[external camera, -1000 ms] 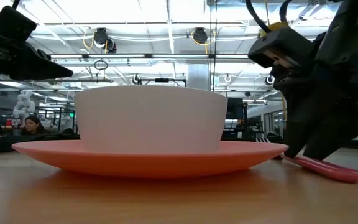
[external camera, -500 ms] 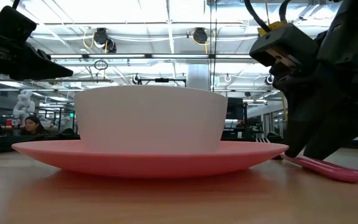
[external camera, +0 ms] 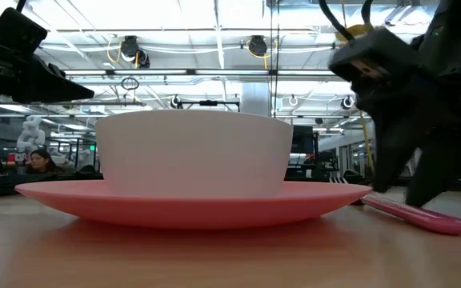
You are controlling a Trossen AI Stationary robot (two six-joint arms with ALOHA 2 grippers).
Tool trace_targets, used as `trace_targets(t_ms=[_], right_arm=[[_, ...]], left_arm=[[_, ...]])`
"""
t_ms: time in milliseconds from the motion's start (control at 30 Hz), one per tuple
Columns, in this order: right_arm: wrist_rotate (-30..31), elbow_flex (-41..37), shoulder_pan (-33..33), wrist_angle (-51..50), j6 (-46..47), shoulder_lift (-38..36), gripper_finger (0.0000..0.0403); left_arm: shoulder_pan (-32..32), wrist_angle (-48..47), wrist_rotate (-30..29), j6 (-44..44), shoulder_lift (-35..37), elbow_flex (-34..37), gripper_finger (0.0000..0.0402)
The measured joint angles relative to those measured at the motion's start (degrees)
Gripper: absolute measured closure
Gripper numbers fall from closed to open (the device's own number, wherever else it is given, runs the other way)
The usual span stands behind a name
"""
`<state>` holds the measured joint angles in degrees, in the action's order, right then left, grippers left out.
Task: Set table place
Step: Put the black spoon into the white bowl
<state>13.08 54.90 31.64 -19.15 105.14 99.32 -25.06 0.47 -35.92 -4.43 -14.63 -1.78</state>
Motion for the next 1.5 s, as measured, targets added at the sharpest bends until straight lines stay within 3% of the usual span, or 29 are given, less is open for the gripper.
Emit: trace_targets(t_ms=[633,833,1133,1333,1500], right_arm=[[0.82,-0.09,0.36,-1.36,-5.54,-6.27,0.0254],[8.77,-0.07,0.98,-2.72,-16.29,-11.22,0.0292],[18.82,-0.05,1.09,-2.57,-44.12,-19.65,0.0394],[26.38,-0.05,1.05,-3.53,-58.83,-25.66,0.0395],[27.46,-1.95,1.05,-3.76,-67.45,-30.85,0.0402]], left_arm=[[0.00,0.00,0.00,0.07,0.00,-0.01,0.0371],[0.00,0.00,-0.06,-0.17,0.02,0.00,0.0371],[0.00,3.19,-0.33,-8.33,0.00,0.13,0.0371],[0.00,12.33,-0.29,-13.12,0.04,0.11,0.0371],[0.00,17.39,-0.31,-16.21,0.17,0.09,0.0371]])
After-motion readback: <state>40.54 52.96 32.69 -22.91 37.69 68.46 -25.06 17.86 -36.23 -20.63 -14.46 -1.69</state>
